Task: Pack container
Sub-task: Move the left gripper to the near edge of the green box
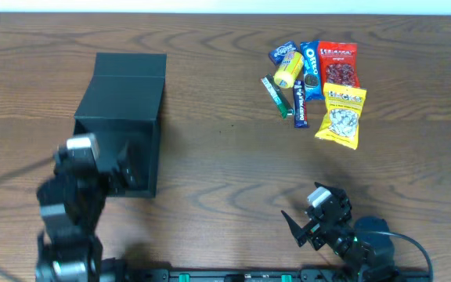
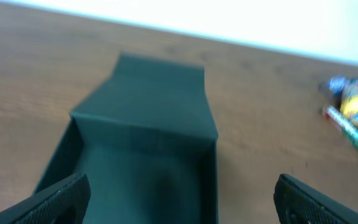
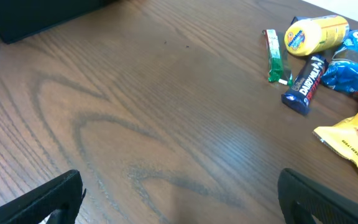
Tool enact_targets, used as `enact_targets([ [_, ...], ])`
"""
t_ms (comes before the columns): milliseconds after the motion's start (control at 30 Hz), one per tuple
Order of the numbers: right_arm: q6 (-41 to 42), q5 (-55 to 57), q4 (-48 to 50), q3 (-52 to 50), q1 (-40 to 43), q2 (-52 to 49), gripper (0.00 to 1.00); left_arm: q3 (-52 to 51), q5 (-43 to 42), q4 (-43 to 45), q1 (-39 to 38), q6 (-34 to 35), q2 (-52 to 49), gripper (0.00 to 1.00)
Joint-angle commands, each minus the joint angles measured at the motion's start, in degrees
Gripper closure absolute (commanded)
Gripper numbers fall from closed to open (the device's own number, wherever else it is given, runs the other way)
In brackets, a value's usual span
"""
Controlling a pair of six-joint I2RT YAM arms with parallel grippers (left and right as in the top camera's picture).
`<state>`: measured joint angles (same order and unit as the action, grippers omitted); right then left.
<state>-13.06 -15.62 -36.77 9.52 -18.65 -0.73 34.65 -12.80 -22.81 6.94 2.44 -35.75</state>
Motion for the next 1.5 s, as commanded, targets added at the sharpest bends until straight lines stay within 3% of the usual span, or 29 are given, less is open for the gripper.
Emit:
enact_targets([
  [0,-0.7,0.0,0.0,-0.2,-0.4,0.4,0.01,8.0,-0.7,-3.1,-1.9,-1.9,-10.6,0.05],
  [167,-0.7,0.0,0.0,-0.2,-0.4,0.4,0.01,15.4,-0.5,-5.2,-8.8,-2.8,-24.6,0.05],
  [400,-0.7,0.0,0.0,-0.2,-0.4,0.4,0.01,16.0,-0.3,-4.7,-13.7,-4.5,-37.7,0.05],
  [667,-0.7,0.0,0.0,-0.2,-0.4,0.4,0.01,16.0,-0.9,-4.6,-13.7,3.5,-42.6,0.05],
  [933,-0.7,0.0,0.0,-0.2,-0.4,0.4,0.01,16.0,-0.7,-7.3,-13.7,3.6,-42.8,0.00],
  [1033,-0.7,0.0,0.0,-0.2,-0.4,0.4,0.01,15.5,0.1,-7.6,-13.7,3.6,-43.4,0.18],
  [1300,-0.7,0.0,0.0,-0.2,-0.4,0.4,0.01,15.3,1.6,-7.4,-13.7,4.4,-48.0,0.33],
  [1467,-0.7,0.0,0.0,-0.2,-0.4,0.4,0.01,15.3,1.6,-6.9,-13.7,4.7,-50.8,0.53],
])
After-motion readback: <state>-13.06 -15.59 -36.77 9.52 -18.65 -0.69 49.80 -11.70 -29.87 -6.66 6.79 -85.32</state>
